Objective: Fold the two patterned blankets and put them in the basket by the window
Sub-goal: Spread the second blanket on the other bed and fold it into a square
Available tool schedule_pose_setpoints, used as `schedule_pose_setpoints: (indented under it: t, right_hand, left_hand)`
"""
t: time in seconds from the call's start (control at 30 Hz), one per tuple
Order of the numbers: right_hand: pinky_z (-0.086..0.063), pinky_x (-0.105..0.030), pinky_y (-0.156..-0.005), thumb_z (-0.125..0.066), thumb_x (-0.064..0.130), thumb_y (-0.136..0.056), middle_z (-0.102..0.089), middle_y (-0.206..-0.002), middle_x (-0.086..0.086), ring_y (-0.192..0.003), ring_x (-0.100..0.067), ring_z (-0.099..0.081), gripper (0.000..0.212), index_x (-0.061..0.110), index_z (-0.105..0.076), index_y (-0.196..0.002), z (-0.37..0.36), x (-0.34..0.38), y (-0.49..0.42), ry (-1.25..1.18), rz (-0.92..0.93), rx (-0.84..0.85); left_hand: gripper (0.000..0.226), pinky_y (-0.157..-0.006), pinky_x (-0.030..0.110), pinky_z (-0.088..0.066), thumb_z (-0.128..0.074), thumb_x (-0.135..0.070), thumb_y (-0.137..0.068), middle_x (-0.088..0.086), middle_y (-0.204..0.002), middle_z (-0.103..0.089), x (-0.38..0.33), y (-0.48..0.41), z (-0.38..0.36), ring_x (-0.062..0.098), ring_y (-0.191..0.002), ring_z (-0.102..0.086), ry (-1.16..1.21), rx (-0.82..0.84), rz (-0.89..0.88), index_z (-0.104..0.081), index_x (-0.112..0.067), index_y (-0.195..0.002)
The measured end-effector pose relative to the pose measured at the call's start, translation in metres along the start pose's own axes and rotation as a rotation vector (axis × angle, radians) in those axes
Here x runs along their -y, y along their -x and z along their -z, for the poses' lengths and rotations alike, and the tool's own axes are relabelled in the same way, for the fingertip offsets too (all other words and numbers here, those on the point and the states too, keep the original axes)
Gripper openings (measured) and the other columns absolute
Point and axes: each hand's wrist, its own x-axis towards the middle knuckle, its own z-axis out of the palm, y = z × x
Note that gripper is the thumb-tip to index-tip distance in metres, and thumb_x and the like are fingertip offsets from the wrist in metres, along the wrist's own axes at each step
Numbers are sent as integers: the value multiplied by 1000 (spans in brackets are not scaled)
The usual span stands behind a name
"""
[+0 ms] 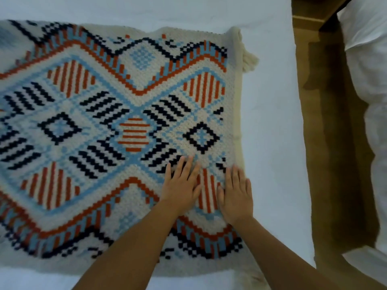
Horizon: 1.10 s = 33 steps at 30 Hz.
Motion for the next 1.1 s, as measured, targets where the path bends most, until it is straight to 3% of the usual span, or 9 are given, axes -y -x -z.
schedule_pose_setpoints:
  t: [0.1,0.23,0.47,0.7,0.93,1.1]
  right_hand:
    - [13,-33,-113,-17,41,-98,9,-158,-8,-145,-21,11,62,13,8,-147,4,12,18,-10,-77,8]
    - [14,-32,-112,-19,41,-99,4,-158,-13,-145,-25,8,63,9,4,-148,17,60,38,-2,-6,-21]
    - [1,-36,-118,-19,41,-99,1,-158,-14,-146,-26,3,63,7,1,-148,18,205,117,19,134,-42]
    - [-4,-38,-119,-20,41,-99,-2,-158,-11,-146,-25,0,61,10,-1,-149,20,346,190,0,247,-27]
    - [-8,-39,-119,-17,40,-99,-5,-158,-12,-145,-24,-4,59,9,-4,-148,44,442,159,58,349,-31]
    - [-7,-35,-119,-20,39,-100,-8,-157,-11,-145,-23,-7,58,9,-6,-148,71,508,102,-37,357,-34]
  left_hand:
    - [62,-110,47,17,-11,-53,-96,-2,-151,26,14,31,3,19,-139,26,19,1,31,17,-27,-144]
    - [62,-113,50,8,-14,-50,-97,3,-156,17,53,82,13,23,-143,17,7,-38,90,11,-23,-147]
    - [65,-114,51,2,-17,-51,-96,4,-157,13,166,228,24,24,-144,12,-25,-150,207,8,-20,-148]
    - [64,-114,52,0,-17,-49,-97,5,-157,14,307,359,50,25,-144,13,-80,-121,345,8,-20,-148]
    - [64,-114,50,-1,-20,-49,-97,4,-157,12,392,365,105,24,-144,11,-31,-149,384,5,-20,-148]
    - [63,-115,49,2,-20,-50,-97,5,-157,14,454,332,154,24,-144,12,12,-121,398,4,-21,-149]
